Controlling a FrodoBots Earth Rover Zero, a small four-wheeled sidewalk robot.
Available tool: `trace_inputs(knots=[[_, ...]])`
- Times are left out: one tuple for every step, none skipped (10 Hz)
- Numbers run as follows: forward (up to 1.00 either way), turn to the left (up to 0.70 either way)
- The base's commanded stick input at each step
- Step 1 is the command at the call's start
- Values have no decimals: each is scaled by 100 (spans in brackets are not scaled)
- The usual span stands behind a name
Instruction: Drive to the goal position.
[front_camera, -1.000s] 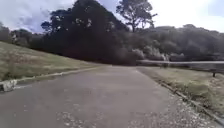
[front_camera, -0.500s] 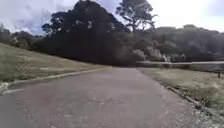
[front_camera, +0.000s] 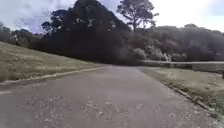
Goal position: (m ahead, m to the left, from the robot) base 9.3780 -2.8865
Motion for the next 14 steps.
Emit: trace_inputs(knots=[[70,0],[70,0],[70,0],[70,-27],[70,-27],[70,-27],[70,-27],[70,-27],[70,-27],[70,-27],[70,0],[70,0],[70,0],[70,0]])
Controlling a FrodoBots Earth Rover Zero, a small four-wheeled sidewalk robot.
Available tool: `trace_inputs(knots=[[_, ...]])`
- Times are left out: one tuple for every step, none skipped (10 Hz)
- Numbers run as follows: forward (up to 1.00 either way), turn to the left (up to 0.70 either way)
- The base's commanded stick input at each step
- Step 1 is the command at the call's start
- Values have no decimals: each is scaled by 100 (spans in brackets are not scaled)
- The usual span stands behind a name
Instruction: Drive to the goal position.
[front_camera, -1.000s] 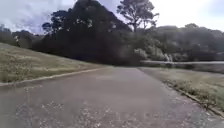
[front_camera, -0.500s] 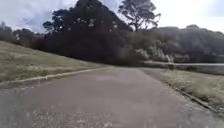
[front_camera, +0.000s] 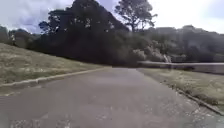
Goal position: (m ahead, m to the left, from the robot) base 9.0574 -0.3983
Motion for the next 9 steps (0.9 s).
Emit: trace_inputs(knots=[[70,0],[59,-30],[29,-37],[0,-45],[0,-45],[0,-45],[0,-45],[0,-45],[0,-45]])
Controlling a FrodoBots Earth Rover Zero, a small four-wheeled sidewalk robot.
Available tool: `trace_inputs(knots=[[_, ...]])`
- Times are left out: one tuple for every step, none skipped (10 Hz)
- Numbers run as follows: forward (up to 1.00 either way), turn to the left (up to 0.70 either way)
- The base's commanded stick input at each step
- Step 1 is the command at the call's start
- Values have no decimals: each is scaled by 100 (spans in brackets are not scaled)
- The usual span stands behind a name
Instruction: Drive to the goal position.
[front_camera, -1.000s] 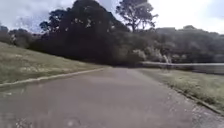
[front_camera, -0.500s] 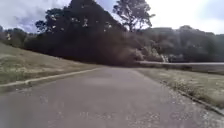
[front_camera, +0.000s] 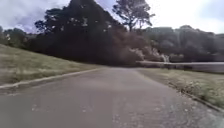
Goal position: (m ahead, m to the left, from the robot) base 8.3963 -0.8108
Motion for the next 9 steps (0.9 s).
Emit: trace_inputs(knots=[[0,-45],[0,-45],[0,-45],[0,-45],[0,-45],[0,-45],[0,-45],[0,-45],[0,-45]])
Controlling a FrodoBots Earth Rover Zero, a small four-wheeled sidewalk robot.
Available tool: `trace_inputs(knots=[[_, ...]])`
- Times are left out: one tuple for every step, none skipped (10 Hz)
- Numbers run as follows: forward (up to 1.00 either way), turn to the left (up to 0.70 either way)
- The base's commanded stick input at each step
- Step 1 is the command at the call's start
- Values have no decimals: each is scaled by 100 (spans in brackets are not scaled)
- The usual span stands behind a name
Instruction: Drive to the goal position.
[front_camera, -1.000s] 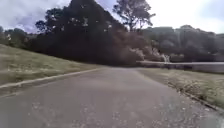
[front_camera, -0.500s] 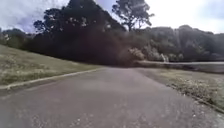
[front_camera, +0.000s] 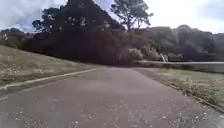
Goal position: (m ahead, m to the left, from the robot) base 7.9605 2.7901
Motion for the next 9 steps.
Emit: trace_inputs(knots=[[0,-45],[0,-45],[0,-45],[0,-45],[0,-45],[0,-45],[0,-45],[0,-45],[0,-45]])
